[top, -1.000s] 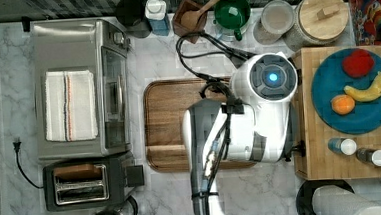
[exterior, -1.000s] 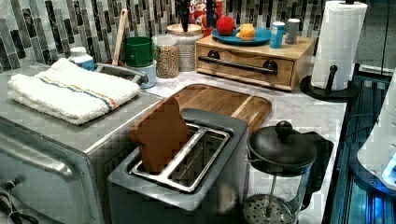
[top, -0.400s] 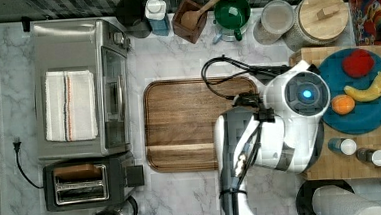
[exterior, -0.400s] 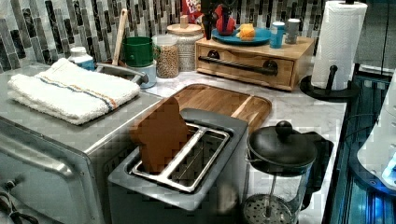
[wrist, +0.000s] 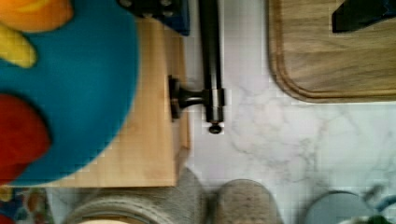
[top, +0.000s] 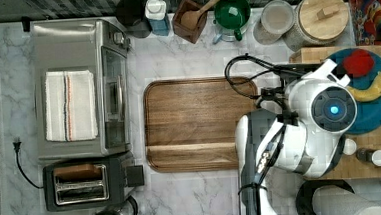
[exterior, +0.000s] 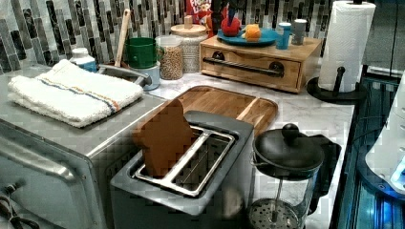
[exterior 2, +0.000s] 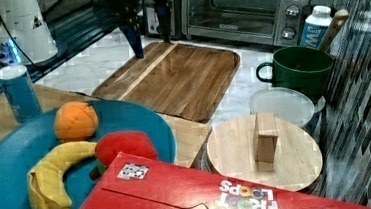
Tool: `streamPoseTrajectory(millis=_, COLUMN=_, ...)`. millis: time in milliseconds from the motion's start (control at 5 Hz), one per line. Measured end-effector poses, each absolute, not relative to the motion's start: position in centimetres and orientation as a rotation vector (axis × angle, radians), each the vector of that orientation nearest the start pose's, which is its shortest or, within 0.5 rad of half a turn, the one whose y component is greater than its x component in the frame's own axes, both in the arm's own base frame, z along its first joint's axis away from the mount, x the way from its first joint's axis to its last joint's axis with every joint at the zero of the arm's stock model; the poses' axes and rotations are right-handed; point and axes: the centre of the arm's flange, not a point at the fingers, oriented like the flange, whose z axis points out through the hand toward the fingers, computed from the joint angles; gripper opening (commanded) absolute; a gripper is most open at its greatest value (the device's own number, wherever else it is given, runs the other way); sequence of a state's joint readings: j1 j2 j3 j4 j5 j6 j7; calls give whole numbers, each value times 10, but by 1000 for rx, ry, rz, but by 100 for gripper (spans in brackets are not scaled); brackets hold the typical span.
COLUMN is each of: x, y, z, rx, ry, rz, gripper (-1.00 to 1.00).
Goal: Open the drawer.
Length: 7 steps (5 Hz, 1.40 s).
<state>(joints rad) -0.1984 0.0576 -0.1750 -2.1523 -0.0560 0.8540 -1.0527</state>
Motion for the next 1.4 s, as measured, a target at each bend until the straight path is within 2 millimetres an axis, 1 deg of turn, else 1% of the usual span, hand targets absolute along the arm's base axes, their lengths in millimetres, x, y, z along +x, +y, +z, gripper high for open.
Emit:
streamPoseTrajectory(millis=200, x=523, y=-217, z=385, rx=-3241, ry=140, rz=-253, gripper=100)
streamPoseTrajectory(millis=400, x=523, y=-219, z=368, rx=-3237, ry=143, rz=-187, gripper=100)
streamPoseTrajectory(millis=600, x=525, y=-218, z=340, rx=-3231, ry=135, rz=-88, gripper=100)
streamPoseTrajectory(millis=800, x=525, y=-217, z=302, rx=-3224, ry=127, rz=4, gripper=100)
streamPoseTrajectory(millis=1000, x=520, y=-216, z=265, rx=-3211, ry=128, rz=103, gripper=100)
streamPoseTrajectory(millis=1200, x=514, y=-213, z=249, rx=-3212, ry=126, rz=108, gripper=100)
streamPoseTrajectory(millis=1400, x=509, y=-212, z=254, rx=-3217, ry=118, rz=86, gripper=100)
